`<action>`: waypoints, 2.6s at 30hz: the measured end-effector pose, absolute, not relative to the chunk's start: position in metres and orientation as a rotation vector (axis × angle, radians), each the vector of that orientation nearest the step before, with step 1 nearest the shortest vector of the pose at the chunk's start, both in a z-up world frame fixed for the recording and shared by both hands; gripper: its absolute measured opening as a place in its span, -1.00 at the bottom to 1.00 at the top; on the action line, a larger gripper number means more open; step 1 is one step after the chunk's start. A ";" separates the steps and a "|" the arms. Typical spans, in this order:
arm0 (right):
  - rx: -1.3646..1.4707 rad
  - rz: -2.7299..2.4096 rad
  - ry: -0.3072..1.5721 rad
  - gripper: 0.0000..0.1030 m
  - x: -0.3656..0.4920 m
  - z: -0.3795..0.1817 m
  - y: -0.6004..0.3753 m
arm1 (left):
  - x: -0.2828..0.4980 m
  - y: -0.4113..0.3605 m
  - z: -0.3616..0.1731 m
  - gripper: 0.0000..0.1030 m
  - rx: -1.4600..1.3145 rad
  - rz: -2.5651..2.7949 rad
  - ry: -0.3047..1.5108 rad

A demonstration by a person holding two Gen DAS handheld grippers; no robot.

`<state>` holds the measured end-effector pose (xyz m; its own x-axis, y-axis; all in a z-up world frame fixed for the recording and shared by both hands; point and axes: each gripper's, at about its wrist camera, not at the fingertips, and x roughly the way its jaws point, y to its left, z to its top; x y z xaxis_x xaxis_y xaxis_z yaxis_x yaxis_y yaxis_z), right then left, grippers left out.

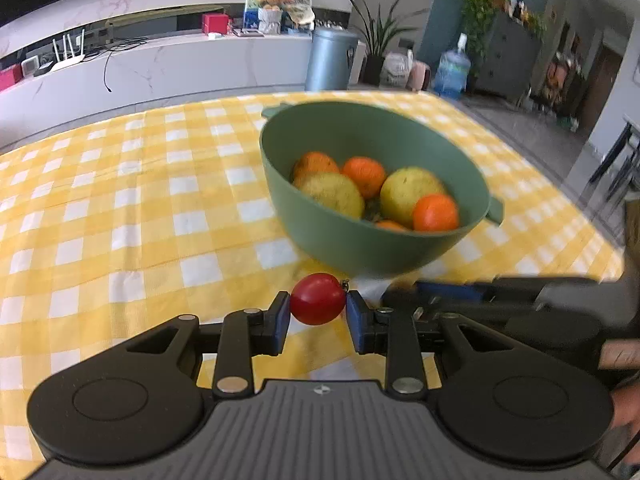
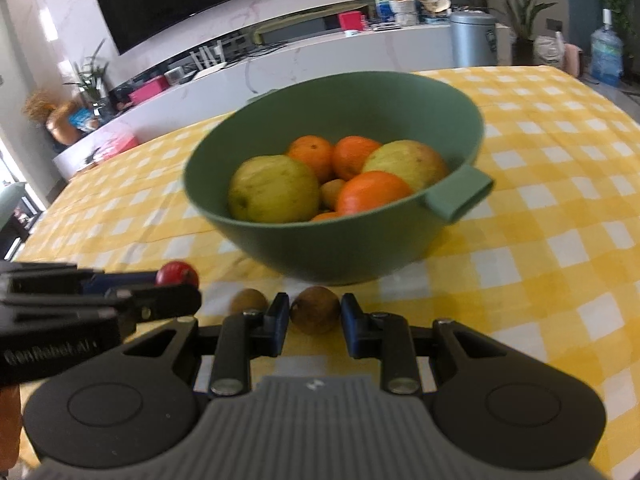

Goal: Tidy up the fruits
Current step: 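Grasp a brown fruit with the right tool while the left tool grasps the small red fruit, then carry the red fruit and brown fruit over the green colander with both tools, then open both tools to drop the red and brown fruits into the colander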

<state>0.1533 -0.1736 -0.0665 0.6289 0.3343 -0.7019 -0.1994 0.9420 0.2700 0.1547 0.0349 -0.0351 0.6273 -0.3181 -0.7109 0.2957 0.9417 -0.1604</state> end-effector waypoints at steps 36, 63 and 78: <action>-0.110 0.478 0.650 -0.53 0.163 0.030 -0.208 | 0.196 -0.006 0.014 -0.35 -0.064 -0.378 0.876; -0.219 0.566 0.783 -0.53 0.224 -0.021 -0.179 | 0.227 -0.010 -0.014 -0.31 0.017 -0.346 0.926; -0.202 0.552 0.782 -0.22 0.221 -0.013 -0.183 | 0.214 -0.005 -0.001 0.17 -0.028 -0.349 0.869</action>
